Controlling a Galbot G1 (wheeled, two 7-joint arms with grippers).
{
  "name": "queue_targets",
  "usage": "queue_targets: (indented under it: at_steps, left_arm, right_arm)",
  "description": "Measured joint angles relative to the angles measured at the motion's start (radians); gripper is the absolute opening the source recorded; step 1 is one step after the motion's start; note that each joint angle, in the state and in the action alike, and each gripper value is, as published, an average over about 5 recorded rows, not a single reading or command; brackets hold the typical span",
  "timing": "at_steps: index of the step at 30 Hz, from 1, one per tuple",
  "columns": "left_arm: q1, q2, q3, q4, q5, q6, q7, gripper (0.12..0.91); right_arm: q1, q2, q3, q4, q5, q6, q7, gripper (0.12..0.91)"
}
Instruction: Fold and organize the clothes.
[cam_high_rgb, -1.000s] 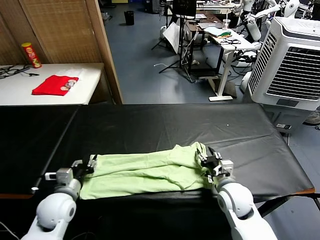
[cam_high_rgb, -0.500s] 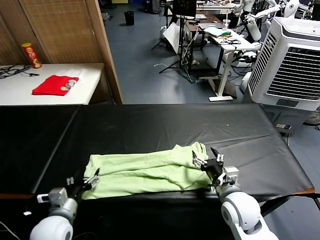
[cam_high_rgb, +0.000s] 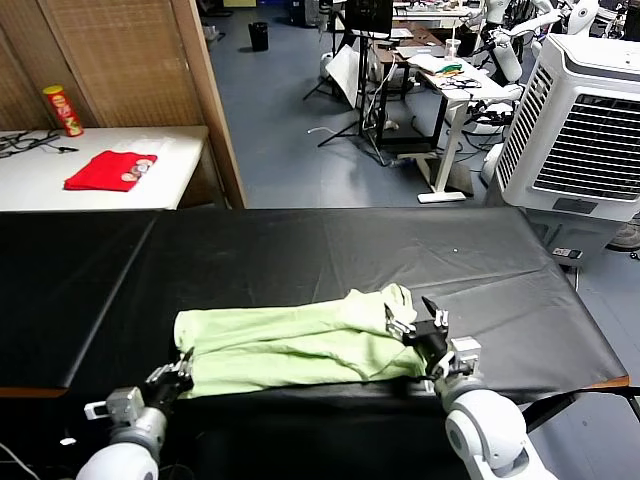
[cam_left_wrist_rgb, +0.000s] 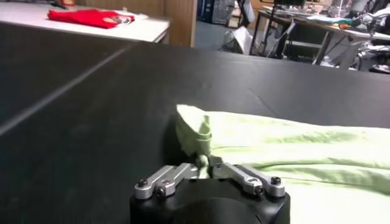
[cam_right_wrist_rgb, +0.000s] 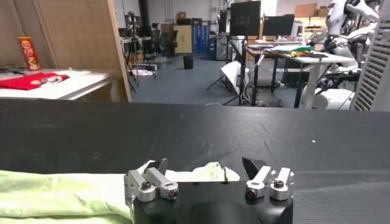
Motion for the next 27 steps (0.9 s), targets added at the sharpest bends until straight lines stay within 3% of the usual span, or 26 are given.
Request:
queue_targets:
  at_steps: [7, 10, 14, 17, 20, 27]
  left_arm:
    - [-0.006, 0.066, -0.039, 0.0, 0.15, -0.033, 0.02, 0.148]
    - [0.006, 0.142, -0.088, 0.028, 0.207, -0.065, 0.026, 0.148]
    - [0.02, 0.255, -0.164, 0.065, 0.206, -0.08, 0.024, 0.148]
    - [0.021, 0.298, -0.184, 0.058, 0.179, -0.06, 0.015, 0.148]
    - [0.016, 0.291, -0.161, 0.013, 0.142, -0.025, -0.004, 0.148]
    - [-0.035, 0.179, 0.04, -0.134, -0.006, 0.08, -0.11, 0.148]
  right_arm:
    - [-0.002, 0.002, 0.007, 0.006, -0.002, 0.004, 0.0, 0.798]
    - [-0.006, 0.008, 0.008, 0.006, -0.005, 0.006, 0.0, 0.798]
    - [-0.014, 0.021, 0.004, 0.005, -0.021, 0.01, 0.0, 0.798]
    - [-0.023, 0.029, 0.004, 0.006, -0.036, 0.011, 0.0, 0.798]
    - [-0.036, 0.035, 0.012, 0.012, -0.048, 0.011, 0.0, 0.798]
    - [-0.073, 0.051, 0.036, 0.024, -0.078, 0.018, 0.0, 0.798]
